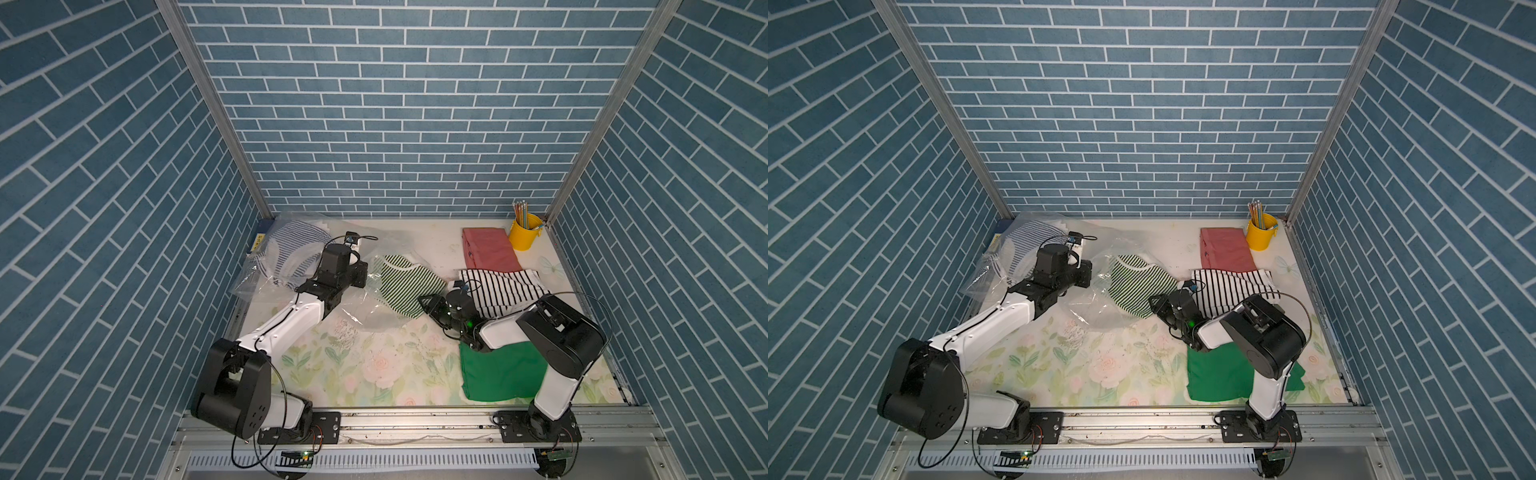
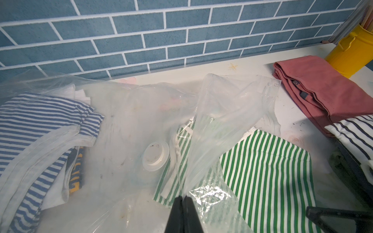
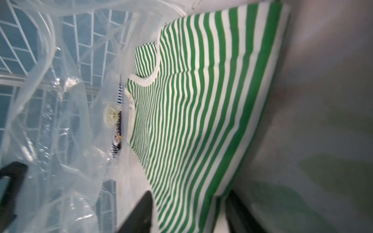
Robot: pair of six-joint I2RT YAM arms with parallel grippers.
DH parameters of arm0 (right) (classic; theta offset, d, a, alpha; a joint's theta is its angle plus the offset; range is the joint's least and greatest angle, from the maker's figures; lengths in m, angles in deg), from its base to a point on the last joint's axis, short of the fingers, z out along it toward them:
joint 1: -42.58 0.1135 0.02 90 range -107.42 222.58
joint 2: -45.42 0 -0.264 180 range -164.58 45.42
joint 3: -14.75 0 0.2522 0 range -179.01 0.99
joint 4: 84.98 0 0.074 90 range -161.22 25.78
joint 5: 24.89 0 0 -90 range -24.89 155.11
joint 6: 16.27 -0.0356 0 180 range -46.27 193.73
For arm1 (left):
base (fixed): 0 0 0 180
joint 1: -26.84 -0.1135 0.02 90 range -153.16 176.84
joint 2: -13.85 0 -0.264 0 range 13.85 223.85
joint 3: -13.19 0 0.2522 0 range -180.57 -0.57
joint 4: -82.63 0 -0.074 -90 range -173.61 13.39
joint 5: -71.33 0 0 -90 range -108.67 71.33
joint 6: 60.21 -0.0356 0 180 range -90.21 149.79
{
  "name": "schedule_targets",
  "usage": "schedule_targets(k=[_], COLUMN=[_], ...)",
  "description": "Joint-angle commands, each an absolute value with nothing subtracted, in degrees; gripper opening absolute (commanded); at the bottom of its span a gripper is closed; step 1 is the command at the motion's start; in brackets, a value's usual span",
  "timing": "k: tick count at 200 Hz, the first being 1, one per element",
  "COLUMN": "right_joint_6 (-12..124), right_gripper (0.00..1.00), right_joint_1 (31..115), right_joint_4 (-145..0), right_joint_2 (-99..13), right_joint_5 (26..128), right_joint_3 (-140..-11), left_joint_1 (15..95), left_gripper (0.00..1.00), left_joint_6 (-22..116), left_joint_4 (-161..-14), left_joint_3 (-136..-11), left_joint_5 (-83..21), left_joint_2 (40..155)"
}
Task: Take the tank top out of the vacuum bag
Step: Take out the tank top from the vacuum bag.
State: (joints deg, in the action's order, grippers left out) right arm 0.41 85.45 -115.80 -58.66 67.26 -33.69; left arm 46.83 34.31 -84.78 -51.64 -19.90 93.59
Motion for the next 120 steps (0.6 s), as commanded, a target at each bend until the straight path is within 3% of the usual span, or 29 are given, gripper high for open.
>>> schedule_targets(k=[1,14,56,120], right_joint_6=[1.55,3.46,12.69,29.87], right_gripper=[0.23,0.0,0.0,0.0], right_joint_1=[85.34,85.12,84.68,83.67], right_joint_4=[-114.08,-112.17,-101.71,-74.35], right_joint_2=[-59.84,-59.0,-51.54,-39.23], right_joint_5=[66.48,66.58,65.13,61.64], right_joint_3=[-35.52,-36.25,-38.37,-48.82], left_joint_1=[46.35,46.33,46.35,46.35], left_gripper=[0.01,0.01,0.01,0.01], left_joint_6=[34.36,34.39,34.23,34.27], left_joint_4=[-84.49,-84.51,-84.56,-84.49], left_joint_3=[-51.99,-51.99,-52.08,-52.08], left_joint_5=[-19.53,-19.62,-19.45,-19.44], left_joint_2=[93.7,93.66,93.64,93.66])
